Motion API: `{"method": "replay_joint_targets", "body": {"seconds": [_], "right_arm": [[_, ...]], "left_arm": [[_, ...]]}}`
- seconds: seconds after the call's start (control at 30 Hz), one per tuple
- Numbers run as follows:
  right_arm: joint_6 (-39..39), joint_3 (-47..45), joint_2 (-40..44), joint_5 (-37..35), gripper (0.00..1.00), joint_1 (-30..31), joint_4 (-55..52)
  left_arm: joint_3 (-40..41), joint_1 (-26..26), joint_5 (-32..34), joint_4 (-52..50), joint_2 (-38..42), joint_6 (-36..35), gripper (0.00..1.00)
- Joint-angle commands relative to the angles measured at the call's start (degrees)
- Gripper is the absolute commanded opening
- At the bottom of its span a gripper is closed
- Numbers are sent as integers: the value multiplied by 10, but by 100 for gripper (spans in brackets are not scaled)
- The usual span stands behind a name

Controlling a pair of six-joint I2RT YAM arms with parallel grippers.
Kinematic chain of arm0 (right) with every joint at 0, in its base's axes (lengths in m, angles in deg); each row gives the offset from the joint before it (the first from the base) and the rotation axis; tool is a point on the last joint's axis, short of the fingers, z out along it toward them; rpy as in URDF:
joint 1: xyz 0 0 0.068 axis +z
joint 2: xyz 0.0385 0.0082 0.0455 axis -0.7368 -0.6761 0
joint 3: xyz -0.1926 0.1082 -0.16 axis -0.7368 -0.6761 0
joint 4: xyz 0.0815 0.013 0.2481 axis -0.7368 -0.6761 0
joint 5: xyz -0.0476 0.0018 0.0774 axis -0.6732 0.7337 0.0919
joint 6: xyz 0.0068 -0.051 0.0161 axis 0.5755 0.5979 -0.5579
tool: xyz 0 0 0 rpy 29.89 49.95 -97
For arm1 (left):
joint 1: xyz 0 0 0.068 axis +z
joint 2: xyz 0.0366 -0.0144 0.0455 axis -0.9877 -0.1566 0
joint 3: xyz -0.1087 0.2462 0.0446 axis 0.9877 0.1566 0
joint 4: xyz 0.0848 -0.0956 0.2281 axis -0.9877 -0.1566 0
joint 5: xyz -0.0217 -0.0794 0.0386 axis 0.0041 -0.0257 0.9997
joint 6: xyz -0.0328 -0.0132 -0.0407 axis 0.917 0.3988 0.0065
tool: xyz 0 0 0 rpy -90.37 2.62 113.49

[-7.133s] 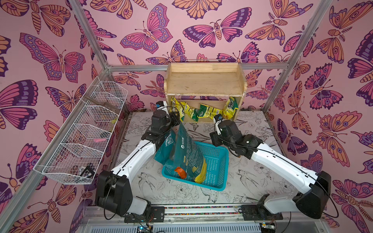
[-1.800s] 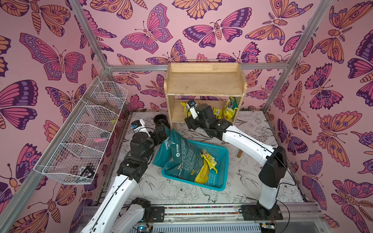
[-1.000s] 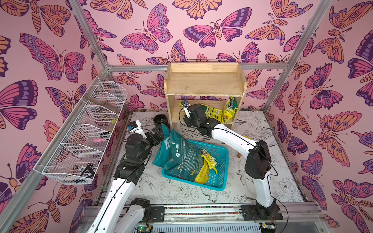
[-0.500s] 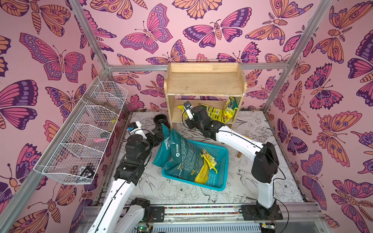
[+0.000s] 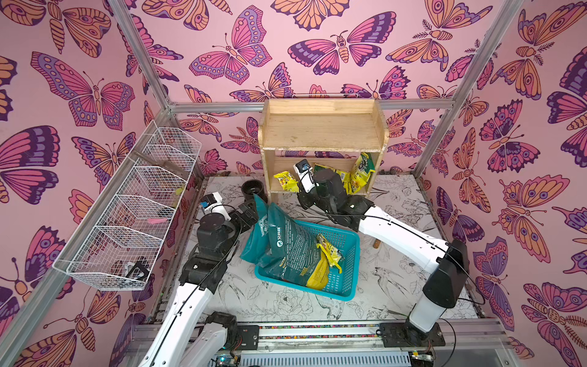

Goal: Take down the fertilizer bag from the shelf
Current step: Pick up the fertilizer bag from the shelf.

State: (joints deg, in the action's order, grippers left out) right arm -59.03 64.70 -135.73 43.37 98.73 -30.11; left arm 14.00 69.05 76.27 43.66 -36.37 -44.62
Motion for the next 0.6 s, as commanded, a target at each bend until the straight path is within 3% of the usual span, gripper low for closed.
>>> {"method": "replay_joint_targets", "body": {"seconds": [0.0,0.27,0.57], "right_arm": [[-16,-10,48,1,0,0,14],[-37,-23,120,3,0,2,-68],[-157,-108,218,-16,0,5,-208]], "left_arm": [[7,4,-11,11,5,9,93],[-2,4,-22,12,-2,17,93],[-1,3,-38,15,-9,29,92]]}}
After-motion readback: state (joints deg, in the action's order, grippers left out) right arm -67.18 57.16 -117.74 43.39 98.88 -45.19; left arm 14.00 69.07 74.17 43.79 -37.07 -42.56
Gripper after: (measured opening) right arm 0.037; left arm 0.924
